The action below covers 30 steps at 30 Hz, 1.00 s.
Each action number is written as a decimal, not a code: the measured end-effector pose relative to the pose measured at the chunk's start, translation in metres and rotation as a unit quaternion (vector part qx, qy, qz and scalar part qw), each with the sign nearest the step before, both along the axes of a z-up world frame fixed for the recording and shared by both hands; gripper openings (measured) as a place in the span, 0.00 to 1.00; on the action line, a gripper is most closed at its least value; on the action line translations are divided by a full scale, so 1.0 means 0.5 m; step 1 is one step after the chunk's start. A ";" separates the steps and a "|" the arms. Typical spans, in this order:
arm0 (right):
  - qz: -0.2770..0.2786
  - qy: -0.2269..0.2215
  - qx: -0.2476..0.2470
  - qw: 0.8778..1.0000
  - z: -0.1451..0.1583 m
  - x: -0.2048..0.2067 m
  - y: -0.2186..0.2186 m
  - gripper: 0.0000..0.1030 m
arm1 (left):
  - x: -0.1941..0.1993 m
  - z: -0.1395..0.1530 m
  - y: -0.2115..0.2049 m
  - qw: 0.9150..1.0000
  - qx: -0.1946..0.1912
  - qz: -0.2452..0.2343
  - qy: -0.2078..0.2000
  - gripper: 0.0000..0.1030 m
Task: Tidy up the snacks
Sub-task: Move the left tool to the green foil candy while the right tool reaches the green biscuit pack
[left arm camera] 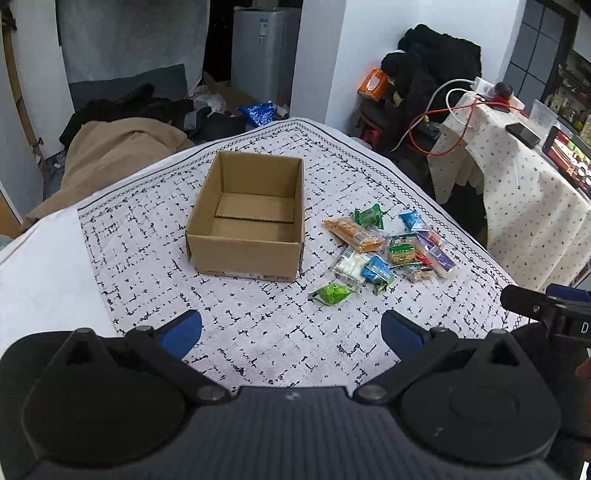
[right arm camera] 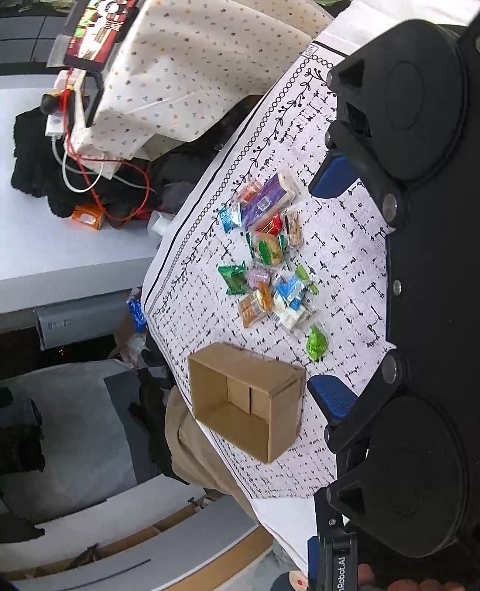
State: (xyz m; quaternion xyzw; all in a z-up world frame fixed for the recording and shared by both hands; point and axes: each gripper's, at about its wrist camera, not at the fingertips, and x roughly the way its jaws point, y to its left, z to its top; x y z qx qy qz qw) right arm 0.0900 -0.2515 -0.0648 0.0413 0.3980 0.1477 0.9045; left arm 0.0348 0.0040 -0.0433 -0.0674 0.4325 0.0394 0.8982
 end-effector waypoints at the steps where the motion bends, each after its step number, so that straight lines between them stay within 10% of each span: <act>1: -0.002 0.003 0.001 1.000 -0.006 0.008 -0.003 1.00 | 0.007 -0.004 0.000 1.000 -0.002 0.002 0.002 1.00; 30: -0.039 0.083 0.085 0.992 -0.176 0.183 -0.068 0.70 | 0.188 -0.146 -0.036 0.997 -0.035 0.046 0.041 0.92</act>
